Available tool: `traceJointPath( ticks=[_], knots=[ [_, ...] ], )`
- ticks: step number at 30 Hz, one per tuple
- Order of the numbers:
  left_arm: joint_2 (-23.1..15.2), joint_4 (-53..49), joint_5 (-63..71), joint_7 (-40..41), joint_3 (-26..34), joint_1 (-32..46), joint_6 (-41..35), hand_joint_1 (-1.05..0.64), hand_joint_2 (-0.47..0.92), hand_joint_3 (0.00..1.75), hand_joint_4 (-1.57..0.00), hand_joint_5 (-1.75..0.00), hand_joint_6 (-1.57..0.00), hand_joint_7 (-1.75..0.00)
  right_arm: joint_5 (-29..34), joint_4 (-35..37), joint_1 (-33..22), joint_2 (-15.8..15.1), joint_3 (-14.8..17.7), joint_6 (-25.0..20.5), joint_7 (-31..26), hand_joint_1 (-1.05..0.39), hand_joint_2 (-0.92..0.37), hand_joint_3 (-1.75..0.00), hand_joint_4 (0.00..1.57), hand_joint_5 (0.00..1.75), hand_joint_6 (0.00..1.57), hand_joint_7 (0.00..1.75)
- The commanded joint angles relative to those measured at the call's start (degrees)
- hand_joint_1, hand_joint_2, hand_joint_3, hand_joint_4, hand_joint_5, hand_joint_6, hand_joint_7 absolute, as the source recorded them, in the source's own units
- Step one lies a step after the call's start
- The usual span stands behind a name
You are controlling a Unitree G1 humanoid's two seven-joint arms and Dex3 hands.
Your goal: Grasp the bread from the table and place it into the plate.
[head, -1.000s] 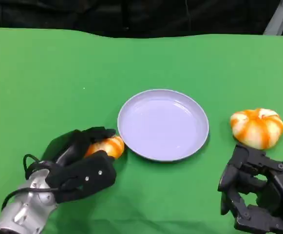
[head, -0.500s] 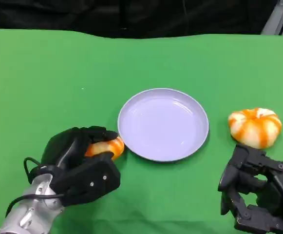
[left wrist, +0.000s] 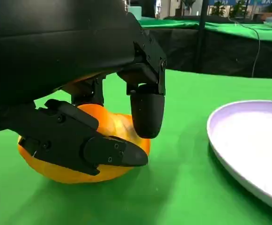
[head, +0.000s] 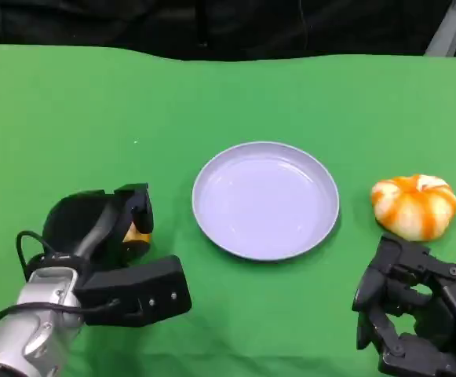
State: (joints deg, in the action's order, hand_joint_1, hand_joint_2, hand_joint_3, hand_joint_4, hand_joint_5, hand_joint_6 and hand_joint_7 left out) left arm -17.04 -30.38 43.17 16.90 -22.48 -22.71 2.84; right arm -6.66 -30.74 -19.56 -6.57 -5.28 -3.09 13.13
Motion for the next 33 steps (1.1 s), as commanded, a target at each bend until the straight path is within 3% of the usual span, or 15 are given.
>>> traceJointPath(
  ticks=[1,7,12,13,15,16,19,33],
  knots=[
    [-3.0,7.0,-0.7,-2.9,2.0,1.4,-1.2,-0.08,0.87,0.33,-0.77,-1.75,-0.52,-1.75,-0.3,-0.7,0.1,-0.4,0.4,0.3,-0.1,-0.06,-0.69,-1.03,0.75,1.75,0.64,1.56],
    [-3.0,8.4,-0.5,-3.8,2.2,2.0,-1.9,-0.08,0.87,0.33,-0.77,-1.75,-0.52,-1.75,-0.3,-0.7,0.1,-0.4,0.4,0.3,-0.1,-0.05,-0.7,-1.03,0.75,1.75,0.64,1.56],
    [-3.4,17.9,-0.9,-5.0,4.1,2.3,-1.2,-0.06,0.82,0.33,-0.8,-1.75,-0.58,-1.75,0.0,-0.3,0.2,-0.3,0.4,0.7,-0.4,-0.05,-0.69,-1.02,0.74,1.75,0.64,1.56],
    [-3.4,18.6,-0.8,-5.2,4.2,2.4,-1.2,-0.05,0.74,0.49,-0.81,-1.75,-0.59,-1.75,0.1,-0.4,0.2,-0.3,0.4,0.6,-0.4,-0.06,-0.69,-1.02,0.74,1.75,0.64,1.55],
    [-3.3,19.4,-0.4,-4.9,4.2,2.6,-0.9,-0.05,0.67,0.61,-0.82,-1.75,-0.6,-1.75,0.0,-0.5,0.1,-0.4,0.4,0.4,-0.4,-0.06,-0.69,-1.02,0.74,1.75,0.64,1.55],
    [-3.2,19.7,-0.2,-4.5,4.2,2.6,-0.6,-0.05,0.57,0.8,-0.83,-1.75,-0.63,-1.75,-0.1,-0.6,0.1,-0.4,0.4,0.3,-0.3,-0.06,-0.69,-1.02,0.74,1.75,0.64,1.55],
    [-3.0,20.6,0.5,-4.2,4.2,2.7,-0.3,-0.07,0.49,0.96,-0.83,-1.75,-0.64,-1.75,-0.2,-0.6,0.1,-0.4,0.5,0.5,-0.2,-0.06,-0.7,-1.02,0.74,1.75,0.64,1.55],
    [-1.2,24.5,-0.2,-7.3,4.4,3.1,-1.8,-0.09,0.51,0.96,-0.83,-1.75,-0.61,-1.75,0.1,-0.6,0.2,-0.6,0.6,0.6,-0.3,-0.06,-0.71,-1.01,0.74,1.75,0.64,1.56]
  ],
)
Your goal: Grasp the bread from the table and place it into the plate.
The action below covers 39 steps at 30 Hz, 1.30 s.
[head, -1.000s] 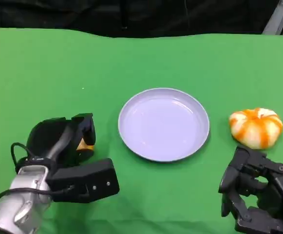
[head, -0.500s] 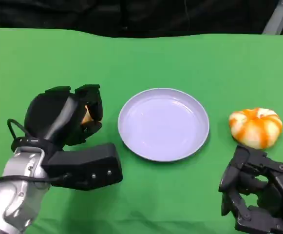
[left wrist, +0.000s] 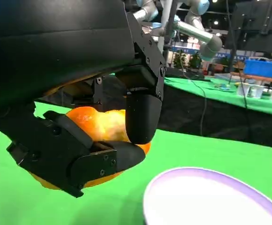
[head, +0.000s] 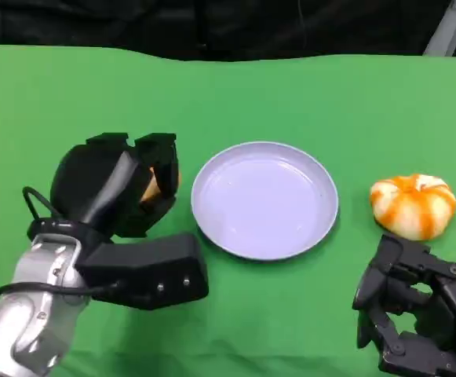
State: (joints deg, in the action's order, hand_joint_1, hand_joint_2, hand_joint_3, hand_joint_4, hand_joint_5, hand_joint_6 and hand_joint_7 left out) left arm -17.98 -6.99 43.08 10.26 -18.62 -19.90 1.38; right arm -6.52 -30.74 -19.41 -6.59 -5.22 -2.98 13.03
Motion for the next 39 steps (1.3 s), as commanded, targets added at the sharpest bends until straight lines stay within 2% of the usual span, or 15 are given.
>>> traceJointPath(
  ticks=[1,11,16,17,18,19,20,21,22,23,30,33,34,36,39],
  knots=[
    [-0.2,1.1,-0.1,-0.7,0.6,0.3,-0.3,-0.09,0.51,0.96,-0.83,-1.75,-0.61,-1.75,0.0,-0.6,0.0,-0.6,0.5,0.4,-0.2,-0.06,-0.71,-1.01,0.74,1.75,0.64,1.56],
    [-0.2,1.2,0.0,-0.8,0.7,0.3,-0.3,-0.1,0.51,0.97,-0.83,-1.75,-0.61,-1.75,0.0,-0.6,0.0,-0.6,0.5,0.4,-0.2,-0.06,-0.71,-1.0,0.74,1.75,0.63,1.56],
    [3.8,1.0,2.6,-1.6,-3.7,-7.3,1.3,-0.05,0.5,0.96,-0.87,-1.75,-0.64,-1.75,0.4,-0.5,0.0,-0.2,0.0,0.9,-0.5,-0.05,-0.7,-1.0,0.74,1.75,0.64,1.56],
    [4.1,0.6,3.1,-1.8,-4.2,-8.0,1.2,-0.1,0.63,0.65,-0.87,-1.73,-0.8,-1.19,0.5,-0.4,0.0,-0.1,-0.1,1.0,-0.5,-0.06,-0.7,-1.0,0.74,1.75,0.64,1.56],
    [4.6,0.0,3.8,-1.7,-4.7,-8.7,1.1,-0.13,0.75,0.41,-0.86,-1.74,-0.94,-0.89,0.3,-0.4,0.0,-0.1,-0.1,0.9,-0.4,-0.06,-0.7,-1.0,0.74,1.75,0.64,1.56],
    [5.0,-0.5,4.1,-1.9,-5.1,-9.5,1.1,-0.13,0.84,0.24,-0.85,-1.74,-0.97,-0.88,0.3,-0.4,-0.1,-0.1,-0.2,1.0,-0.4,-0.06,-0.7,-1.0,0.74,1.75,0.64,1.56],
    [5.3,-0.8,4.2,-2.0,-5.4,-10.0,1.2,-0.12,0.87,0.19,-0.84,-1.74,-0.79,-1.26,0.2,-0.4,-0.1,-0.1,-0.2,1.0,-0.3,-0.06,-0.7,-1.0,0.74,1.75,0.64,1.56],
    [5.6,-1.4,4.1,-2.2,-5.7,-10.7,1.5,-0.11,0.89,0.16,-0.84,-1.75,-0.68,-1.47,0.2,-0.3,-0.1,-0.1,-0.2,1.2,-0.3,-0.06,-0.7,-1.0,0.75,1.75,0.64,1.56],
    [5.8,-1.9,4.0,-2.4,-5.9,-11.2,1.7,-0.08,0.91,0.15,-0.83,-1.75,-0.63,-1.63,0.3,-0.2,-0.1,-0.1,-0.2,1.3,-0.3,-0.06,-0.7,-1.01,0.75,1.75,0.64,1.56],
    [6.0,-2.2,4.0,-2.5,-6.0,-11.4,1.9,-0.07,0.91,0.15,-0.83,-1.75,-0.61,-1.69,0.3,-0.2,-0.1,-0.1,-0.2,1.4,-0.3,-0.06,-0.7,-1.01,0.75,1.75,0.64,1.56],
    [8.6,-7.1,5.7,-2.4,-8.1,-16.1,1.5,-0.06,0.88,0.11,-0.8,-1.75,-0.57,-1.75,0.7,-1.5,-0.6,0.3,-1.3,0.2,-1.2,-0.07,-0.69,-1.01,0.75,1.75,0.65,1.56],
    [8.8,-8.9,5.4,-2.0,-8.6,-17.1,2.1,-0.1,0.91,0.07,-0.8,-1.75,-0.67,-1.53,1.0,-1.9,-0.7,0.2,-1.7,-0.1,-1.6,-0.08,-0.69,-1.01,0.75,1.75,0.65,1.56],
    [8.9,-10.1,5.3,-1.4,-8.7,-17.4,2.6,-0.11,0.91,0.07,-0.8,-1.75,-0.68,-1.51,0.8,-2.0,-0.7,0.2,-1.8,-0.1,-1.5,-0.08,-0.69,-1.01,0.75,1.75,0.65,1.56],
    [9.2,-12.4,5.3,0.1,-9.0,-18.0,3.6,-0.09,0.92,0.08,-0.79,-1.75,-0.61,-1.66,0.7,-2.1,-0.8,0.2,-1.9,0.0,-1.6,-0.08,-0.68,-1.02,0.75,1.75,0.65,1.56],
    [9.9,-16.1,5.3,2.6,-9.3,-18.9,5.3,-0.08,0.91,0.07,-0.79,-1.75,-0.59,-1.72,0.9,-2.1,-0.9,0.5,-2.2,0.3,-1.8,-0.09,-0.67,-1.03,0.74,1.75,0.65,1.56]
  ],
)
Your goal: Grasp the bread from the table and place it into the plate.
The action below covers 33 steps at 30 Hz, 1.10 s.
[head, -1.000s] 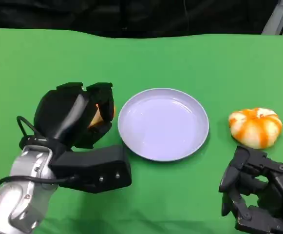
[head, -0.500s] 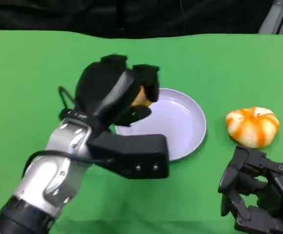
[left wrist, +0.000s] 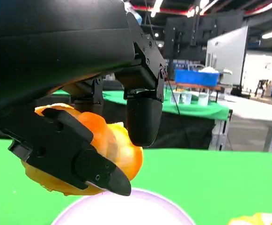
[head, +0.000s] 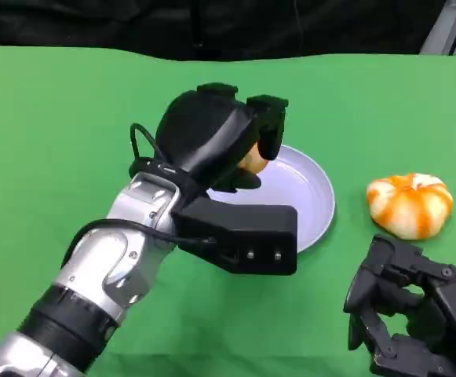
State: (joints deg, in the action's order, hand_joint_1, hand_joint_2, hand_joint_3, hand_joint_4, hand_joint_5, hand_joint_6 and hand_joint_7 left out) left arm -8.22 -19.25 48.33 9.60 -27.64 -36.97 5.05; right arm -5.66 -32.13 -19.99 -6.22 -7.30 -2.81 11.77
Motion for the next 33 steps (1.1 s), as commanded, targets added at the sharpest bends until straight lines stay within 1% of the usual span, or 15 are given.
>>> traceJointPath(
  ticks=[1,4,5,8,10,13,19,20,22,24,25,26,27,29,33],
  knots=[
    [0.4,-5.5,0.1,4.1,-0.4,-2.2,2.2,-0.08,0.9,0.07,-0.79,-1.75,-0.59,-1.72,0.0,-0.9,-0.4,0.2,-0.2,-0.1,-0.7,-0.09,-0.67,-1.03,0.74,1.75,0.65,1.56],
    [0.9,-9.6,0.3,5.9,-0.8,-3.3,3.2,-0.08,0.9,0.04,-0.81,-1.75,-0.72,-1.46,0.1,-1.6,-0.6,-0.1,-0.3,-0.8,-0.8,-0.1,-0.66,-1.04,0.74,1.75,0.66,1.55],
    [1.1,-10.7,0.3,6.3,-1.0,-3.6,3.4,-0.08,0.9,0.03,-0.81,-1.75,-0.66,-1.58,0.1,-1.7,-0.6,-0.2,-0.3,-1.0,-0.7,-0.1,-0.66,-1.04,0.74,1.75,0.65,1.55],
    [1.2,-12.3,0.2,7.1,-1.3,-4.2,3.8,-0.08,0.9,0.02,-0.81,-1.75,-0.61,-1.67,0.0,-1.9,-0.7,-0.3,-0.3,-1.2,-0.7,-0.1,-0.66,-1.05,0.74,1.75,0.65,1.54],
    [1.1,-14.1,0.1,7.4,-1.7,-4.3,4.2,-0.08,0.9,0.02,-0.81,-1.75,-0.6,-1.68,0.1,-2.1,-0.8,-0.3,-0.4,-1.2,-0.6,-0.1,-0.66,-1.05,0.74,1.75,0.65,1.54],
    [1.2,-17.5,0.0,8.1,-2.3,-4.4,5.2,-0.08,0.92,0.17,-0.78,-1.75,-0.58,-1.74,0.0,-2.3,-0.9,-0.2,-0.6,-1.1,-0.6,-0.1,-0.66,-1.05,0.73,1.75,0.65,1.54],
    [1.6,-22.0,-0.4,10.4,-2.9,-5.1,8.0,-0.07,0.9,0.22,-0.8,-1.75,-0.62,-1.72,-0.2,-2.6,-1.1,0.0,-0.7,-1.3,-0.7,-0.1,-0.65,-1.06,0.73,1.75,0.66,1.54],
    [1.8,-22.7,-1.5,9.9,-2.6,-5.1,9.2,-0.08,0.9,0.23,-0.79,-1.74,-0.64,-1.65,0.1,-2.8,-1.1,0.0,-0.8,-1.7,-0.8,-0.1,-0.65,-1.06,0.73,1.75,0.66,1.54],
    [2.0,-23.8,-2.8,9.1,-2.3,-5.3,10.7,-0.12,0.91,0.25,-0.75,-1.72,-0.76,-1.32,0.3,-3.2,-1.1,-0.1,-0.9,-2.1,-1.0,-0.1,-0.66,-1.06,0.73,1.75,0.66,1.54],
    [1.4,-22.5,-3.3,5.4,-2.6,-5.1,9.9,-0.14,0.92,0.26,-0.74,-1.71,-0.8,-1.23,0.3,-3.2,-1.1,-0.2,-1.0,-2.1,-1.0,-0.1,-0.66,-1.06,0.73,1.75,0.66,1.55],
    [0.9,-21.2,-3.4,2.5,-2.9,-4.9,9.0,-0.44,0.92,0.34,-0.52,-0.94,-0.68,-0.64,0.2,-3.2,-1.0,-0.3,-1.0,-2.1,-0.9,-0.1,-0.66,-1.06,0.73,1.75,0.66,1.55],
    [0.2,-19.6,-3.3,-0.5,-3.2,-4.4,7.8,-0.55,0.92,0.36,-0.52,-0.53,-0.69,-0.35,0.1,-3.1,-1.0,-0.2,-0.9,-2.0,-0.8,-0.1,-0.66,-1.06,0.74,1.75,0.66,1.55],
    [-0.2,-18.3,-3.2,-2.6,-3.4,-4.0,7.0,-0.77,0.92,0.49,-0.28,-0.22,-0.52,-0.14,0.0,-3.1,-1.1,-0.2,-0.9,-1.9,-0.8,-0.1,-0.66,-1.06,0.74,1.75,0.65,1.54],
    [-0.5,-16.6,-3.1,-4.4,-3.4,-3.4,6.0,-0.89,0.92,0.58,-0.15,-0.05,-0.43,-0.03,0.0,-3.1,-1.1,-0.2,-0.9,-1.9,-0.8,-0.1,-0.66,-1.06,0.73,1.75,0.65,1.54],
    [-1.9,-14.3,-1.8,-7.2,-4.7,-2.6,4.5,-1.01,0.92,0.78,-0.01,0.0,-0.16,0.0,0.5,-2.6,-1.0,-0.1,-1.0,-1.0,-1.0,-0.1,-0.66,-1.06,0.74,1.75,0.65,1.54]
  ],
)
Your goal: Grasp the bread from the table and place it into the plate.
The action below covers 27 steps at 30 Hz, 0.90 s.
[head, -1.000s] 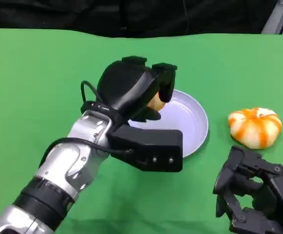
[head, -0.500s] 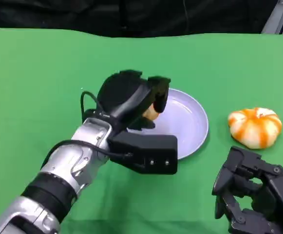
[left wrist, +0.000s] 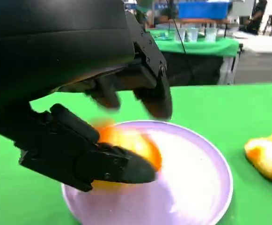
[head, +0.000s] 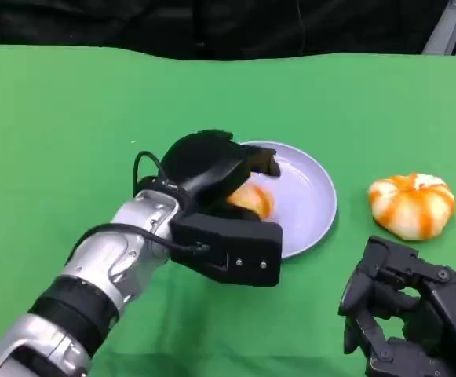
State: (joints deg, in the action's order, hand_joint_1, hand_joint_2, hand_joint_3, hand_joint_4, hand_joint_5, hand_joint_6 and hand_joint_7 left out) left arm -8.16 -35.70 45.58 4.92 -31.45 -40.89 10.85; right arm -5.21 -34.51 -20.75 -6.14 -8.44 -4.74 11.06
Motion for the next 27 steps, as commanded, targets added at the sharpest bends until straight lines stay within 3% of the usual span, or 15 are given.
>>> traceJointPath(
  ticks=[1,12,20,23,24,25,27],
  knots=[
    [-2.2,2.6,1.0,-2.8,-1.0,1.5,-1.5,-1.02,0.92,0.79,-0.01,0.0,-0.14,0.0,-0.1,-0.4,-0.3,-0.1,0.1,0.7,-0.2,-0.1,-0.66,-1.06,0.74,1.75,0.65,1.54],
    [-3.6,4.6,0.6,-3.1,-1.1,2.9,-1.5,-1.05,0.92,0.84,0.0,0.0,-0.07,0.0,-0.2,-0.6,-0.3,-0.2,-0.1,0.3,-0.1,-0.11,-0.67,-1.05,0.74,1.75,0.65,1.54],
    [-6.6,13.6,-3.7,-8.2,2.7,7.1,-2.1,-1.05,0.92,0.82,0.0,0.0,-0.08,0.0,0.3,-0.5,0.1,-0.2,-0.4,0.0,-0.4,-0.11,-0.67,-1.05,0.74,1.75,0.65,1.55],
    [-8.4,21.2,-8.3,-10.3,6.5,11.7,-1.5,-0.8,0.92,0.57,0.0,0.0,-0.16,-0.03,0.4,-0.3,0.3,-0.1,-0.5,0.2,-0.6,-0.11,-0.66,-1.05,0.74,1.75,0.65,1.55],
    [-8.9,23.5,-9.6,-10.7,7.7,13.3,-1.3,-0.64,0.92,0.45,-0.02,-0.01,-0.21,-0.03,0.3,-0.2,0.4,-0.1,-0.5,0.2,-0.6,-0.11,-0.66,-1.05,0.74,1.75,0.65,1.55],
    [-8.8,27.1,-12.8,-11.6,9.8,15.9,-1.9,-0.43,0.92,0.36,-0.1,-0.04,-0.3,-0.05,0.2,0.0,0.5,-0.1,-0.4,0.3,-0.6,-0.1,-0.66,-1.05,0.74,1.75,0.65,1.55],
    [-7.6,32.4,-18.5,-12.8,13.4,20.1,-3.3,-0.16,0.92,0.32,-0.3,-0.1,-0.49,-0.08,0.1,0.3,0.8,-0.2,-0.2,0.6,-0.5,-0.1,-0.66,-1.05,0.74,1.75,0.65,1.55]
  ],
)
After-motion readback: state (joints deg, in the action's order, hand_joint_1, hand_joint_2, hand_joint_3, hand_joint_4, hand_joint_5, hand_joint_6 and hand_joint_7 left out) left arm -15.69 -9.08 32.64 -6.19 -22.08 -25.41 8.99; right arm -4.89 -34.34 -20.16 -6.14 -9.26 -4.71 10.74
